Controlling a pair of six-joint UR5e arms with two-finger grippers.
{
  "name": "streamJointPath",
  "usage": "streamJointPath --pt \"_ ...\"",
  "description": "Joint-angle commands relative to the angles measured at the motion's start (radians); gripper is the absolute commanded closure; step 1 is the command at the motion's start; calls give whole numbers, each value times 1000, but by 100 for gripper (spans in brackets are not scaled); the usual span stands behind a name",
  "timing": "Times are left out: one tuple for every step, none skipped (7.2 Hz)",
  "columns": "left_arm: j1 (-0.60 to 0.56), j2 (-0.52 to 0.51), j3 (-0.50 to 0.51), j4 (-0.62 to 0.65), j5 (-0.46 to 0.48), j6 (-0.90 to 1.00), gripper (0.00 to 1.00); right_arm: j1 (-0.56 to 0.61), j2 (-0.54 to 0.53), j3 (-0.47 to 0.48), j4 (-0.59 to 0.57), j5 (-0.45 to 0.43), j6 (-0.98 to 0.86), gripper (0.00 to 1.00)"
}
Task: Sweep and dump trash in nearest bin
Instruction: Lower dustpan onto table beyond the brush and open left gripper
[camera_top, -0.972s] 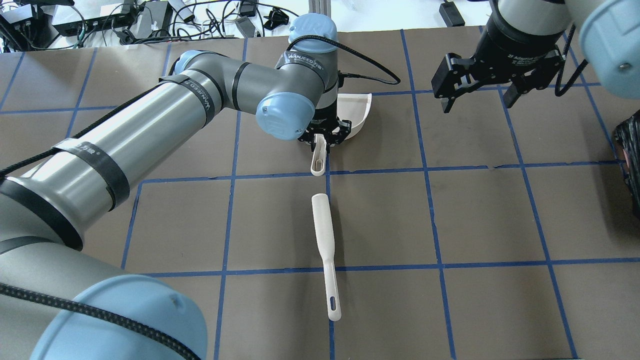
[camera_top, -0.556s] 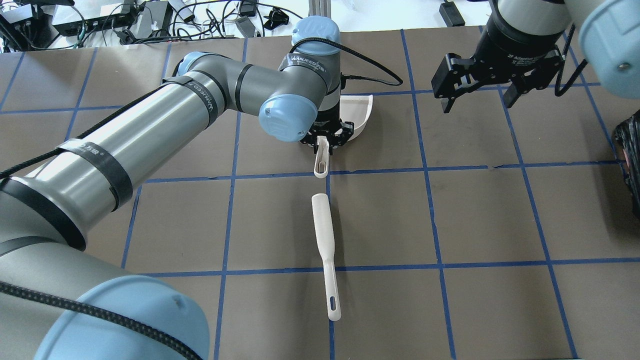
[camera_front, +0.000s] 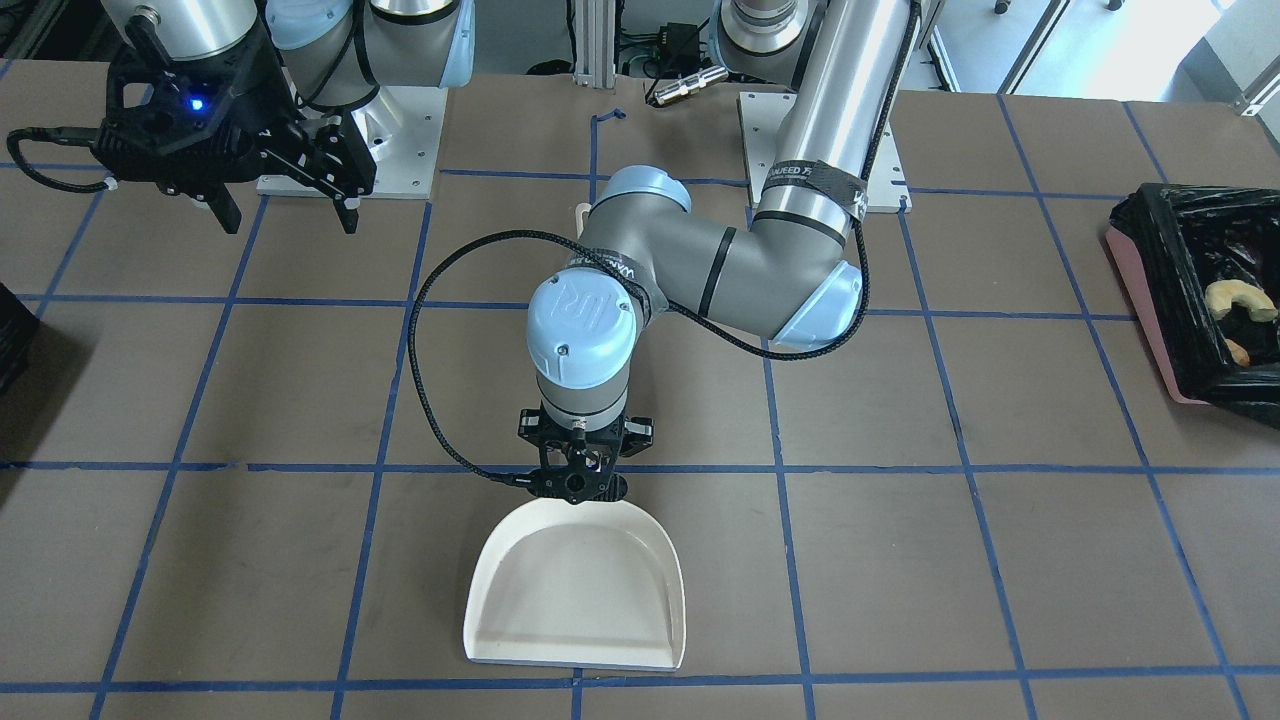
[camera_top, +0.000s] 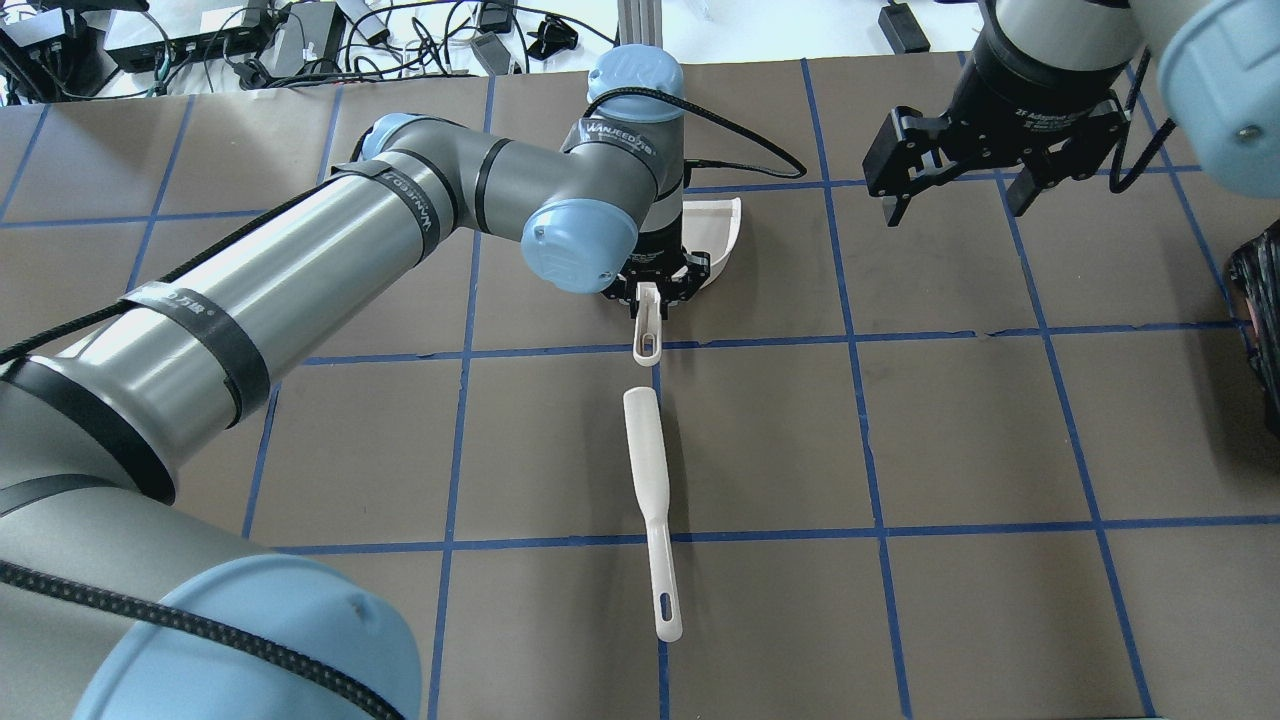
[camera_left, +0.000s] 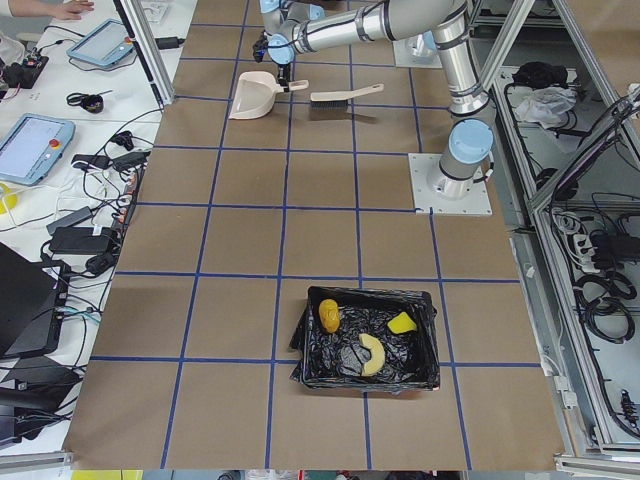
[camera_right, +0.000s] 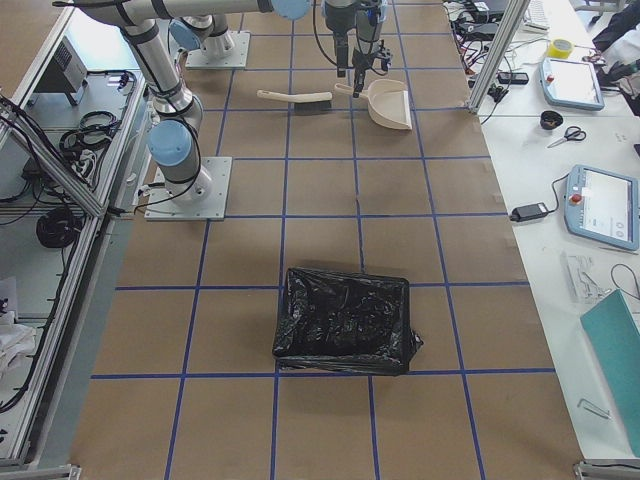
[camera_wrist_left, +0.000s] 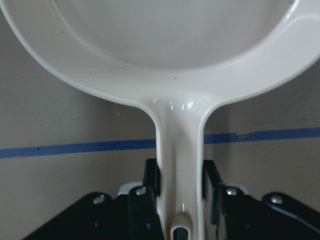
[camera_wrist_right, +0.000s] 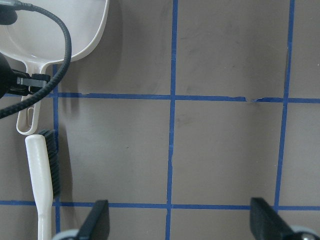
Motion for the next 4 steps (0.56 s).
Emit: streamJointPath --pt "-1 0 -13 2 2 -2 56 0 0 0 1 0 -1 0" --pt "-1 2 -15 9 1 -3 14 0 0 0 1 1 0 0" --pt "-2 2 -15 20 -1 -20 0 0 0 0 1 0 0 0" --pt "-4 20 -15 19 -37 -63 0 0 0 0 1 0 -1 0"
